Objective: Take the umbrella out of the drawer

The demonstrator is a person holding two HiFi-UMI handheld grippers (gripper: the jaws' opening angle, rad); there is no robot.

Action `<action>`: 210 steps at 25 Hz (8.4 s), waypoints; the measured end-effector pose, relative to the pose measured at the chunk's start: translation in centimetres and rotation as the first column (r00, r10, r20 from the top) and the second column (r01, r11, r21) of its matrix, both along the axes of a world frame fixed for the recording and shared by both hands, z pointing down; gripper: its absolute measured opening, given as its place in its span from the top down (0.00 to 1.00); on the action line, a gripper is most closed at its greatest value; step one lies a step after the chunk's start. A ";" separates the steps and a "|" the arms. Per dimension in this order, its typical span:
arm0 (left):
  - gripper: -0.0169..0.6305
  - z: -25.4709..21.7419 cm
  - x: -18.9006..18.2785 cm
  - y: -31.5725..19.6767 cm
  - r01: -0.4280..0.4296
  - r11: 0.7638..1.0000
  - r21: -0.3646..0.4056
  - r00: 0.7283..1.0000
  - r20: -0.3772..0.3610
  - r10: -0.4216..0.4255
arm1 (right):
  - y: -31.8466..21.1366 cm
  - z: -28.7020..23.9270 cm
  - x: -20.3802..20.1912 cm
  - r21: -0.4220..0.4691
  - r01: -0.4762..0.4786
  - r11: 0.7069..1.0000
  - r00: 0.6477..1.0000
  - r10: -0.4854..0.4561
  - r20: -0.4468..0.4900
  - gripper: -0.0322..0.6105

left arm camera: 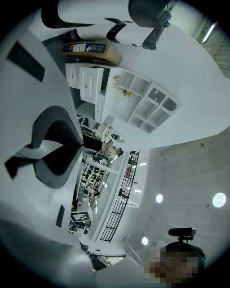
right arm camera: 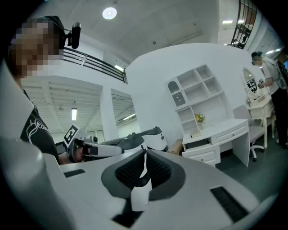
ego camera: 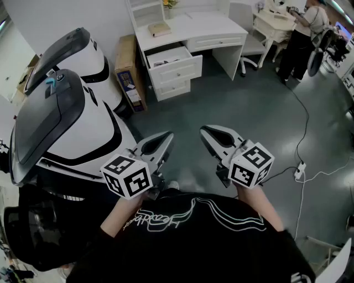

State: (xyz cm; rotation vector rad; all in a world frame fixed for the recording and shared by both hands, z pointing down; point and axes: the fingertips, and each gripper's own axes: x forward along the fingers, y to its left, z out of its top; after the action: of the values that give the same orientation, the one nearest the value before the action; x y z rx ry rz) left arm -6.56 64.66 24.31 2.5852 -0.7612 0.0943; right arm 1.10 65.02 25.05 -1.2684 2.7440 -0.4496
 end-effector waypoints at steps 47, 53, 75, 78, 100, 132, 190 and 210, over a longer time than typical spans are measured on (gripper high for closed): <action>0.94 6.6 1.4 -45.7 -0.030 0.983 -0.179 1.000 -0.011 0.028 | -44.4 7.0 1.4 -0.207 -0.055 0.977 0.990 0.027 -0.135 0.87; 0.94 7.7 0.3 -54.4 -0.011 0.983 -0.181 1.000 -0.020 0.008 | -53.1 7.7 1.2 -0.208 -0.054 0.977 0.991 0.026 -0.132 0.87; 0.94 13.1 2.1 -71.5 0.164 0.945 -0.282 0.986 0.070 -0.150 | -72.0 14.4 3.8 -0.291 0.133 0.947 0.963 -0.194 -0.190 0.84; 0.94 13.3 2.1 -74.9 0.201 0.936 -0.290 0.980 0.066 -0.190 | -75.7 15.6 3.8 -0.294 0.190 0.937 0.934 -0.265 -0.239 0.72; 0.94 21.5 -2.0 -85.0 0.435 0.785 -0.441 0.897 0.135 -0.421 | -87.2 37.7 0.8 -0.531 0.534 0.659 0.243 -0.720 -0.649 0.58; 0.94 27.0 -4.7 -87.5 0.559 0.645 -0.521 0.807 0.162 -0.568 | -89.3 51.1 -0.9 -0.725 0.537 0.432 -0.246 -0.742 -0.624 0.58; 0.94 6.9 1.9 -63.6 0.296 0.936 -0.189 0.955 0.023 -0.297 | -65.4 7.9 4.0 -0.133 0.262 0.956 0.925 -0.288 -0.249 0.63; 0.94 6.5 3.7 -62.8 0.249 0.951 -0.184 0.967 0.000 -0.253 | -64.2 7.7 4.9 -0.136 0.226 0.964 0.942 -0.252 -0.220 0.63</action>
State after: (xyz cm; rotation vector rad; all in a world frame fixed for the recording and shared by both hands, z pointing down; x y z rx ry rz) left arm -2.91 1.86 30.80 2.2929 -1.0162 0.0518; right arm 6.04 0.80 32.75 -1.0740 3.1347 -0.5043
